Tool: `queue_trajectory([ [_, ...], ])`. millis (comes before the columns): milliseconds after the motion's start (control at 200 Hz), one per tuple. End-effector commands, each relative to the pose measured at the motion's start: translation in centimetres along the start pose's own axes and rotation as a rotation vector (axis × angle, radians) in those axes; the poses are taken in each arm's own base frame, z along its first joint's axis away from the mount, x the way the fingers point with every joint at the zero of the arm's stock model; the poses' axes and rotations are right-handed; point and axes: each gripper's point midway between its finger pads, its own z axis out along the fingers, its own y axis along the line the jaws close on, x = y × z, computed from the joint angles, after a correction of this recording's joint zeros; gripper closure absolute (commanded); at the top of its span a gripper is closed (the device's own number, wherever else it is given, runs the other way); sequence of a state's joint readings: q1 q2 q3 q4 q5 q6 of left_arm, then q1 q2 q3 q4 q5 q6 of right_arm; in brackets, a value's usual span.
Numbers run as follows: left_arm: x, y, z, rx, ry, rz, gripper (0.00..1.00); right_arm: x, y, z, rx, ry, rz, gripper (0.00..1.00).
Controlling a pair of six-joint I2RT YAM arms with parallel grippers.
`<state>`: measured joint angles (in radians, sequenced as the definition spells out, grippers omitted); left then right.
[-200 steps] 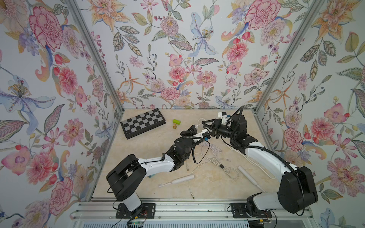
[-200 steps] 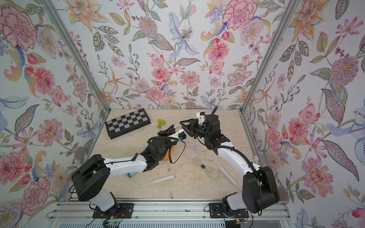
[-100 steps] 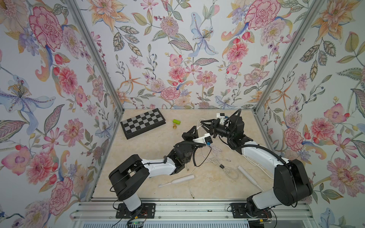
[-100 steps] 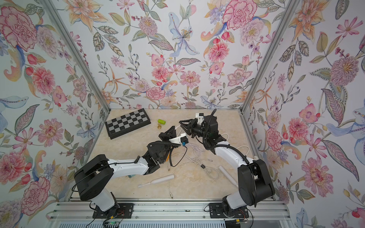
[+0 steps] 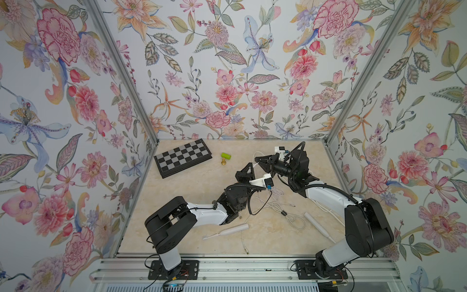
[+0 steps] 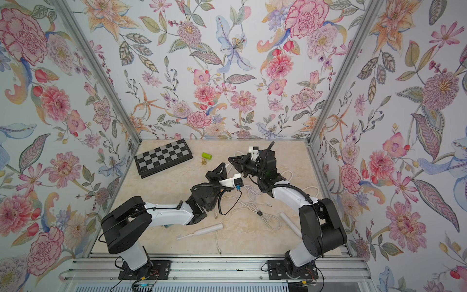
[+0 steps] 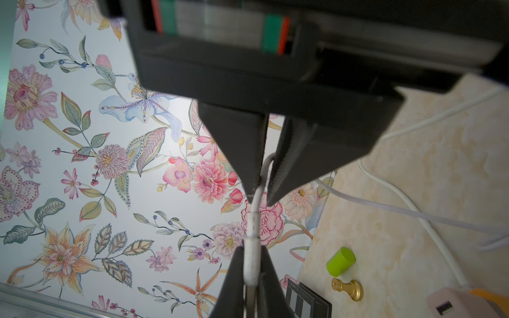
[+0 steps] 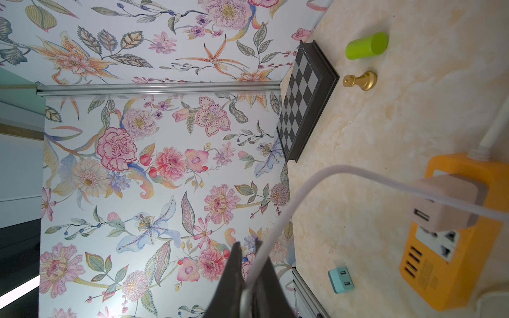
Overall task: Charge the electric toothbrush
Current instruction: Pick up the charging cable from the center of the board.
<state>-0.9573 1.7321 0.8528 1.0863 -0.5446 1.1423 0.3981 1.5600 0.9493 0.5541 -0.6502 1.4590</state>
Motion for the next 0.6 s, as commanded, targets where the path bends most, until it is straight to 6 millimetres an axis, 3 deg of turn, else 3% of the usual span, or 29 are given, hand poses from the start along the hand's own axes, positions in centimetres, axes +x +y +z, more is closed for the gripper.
queue_trajectory([
  [0, -1.4, 2.2, -0.3, -0.071, -0.035, -0.022, 1.0, 0.6, -0.5, 0.5, -0.021, 0.029, 0.017, 0.91],
  [225, -1.7, 2.1, -0.2, -0.062, -0.034, -0.008, 1.0, 0.9, 0.5, 0.4, -0.054, 0.035, -0.011, 1.0],
  [450, -1.3, 1.7, -0.1, -0.03, -0.005, -0.049, 1.0, 0.5, 1.4, -0.3, -0.049, -0.003, -0.075, 1.0],
  [550, -0.5, 1.8, -0.5, -0.022, 0.03, -0.086, 0.72, -0.3, 1.7, -0.5, -0.05, -0.03, -0.109, 1.0],
  [595, -0.3, 1.8, -0.9, -0.009, 0.039, -0.11, 0.64, -0.8, 1.9, -0.7, -0.056, -0.047, -0.126, 1.0],
])
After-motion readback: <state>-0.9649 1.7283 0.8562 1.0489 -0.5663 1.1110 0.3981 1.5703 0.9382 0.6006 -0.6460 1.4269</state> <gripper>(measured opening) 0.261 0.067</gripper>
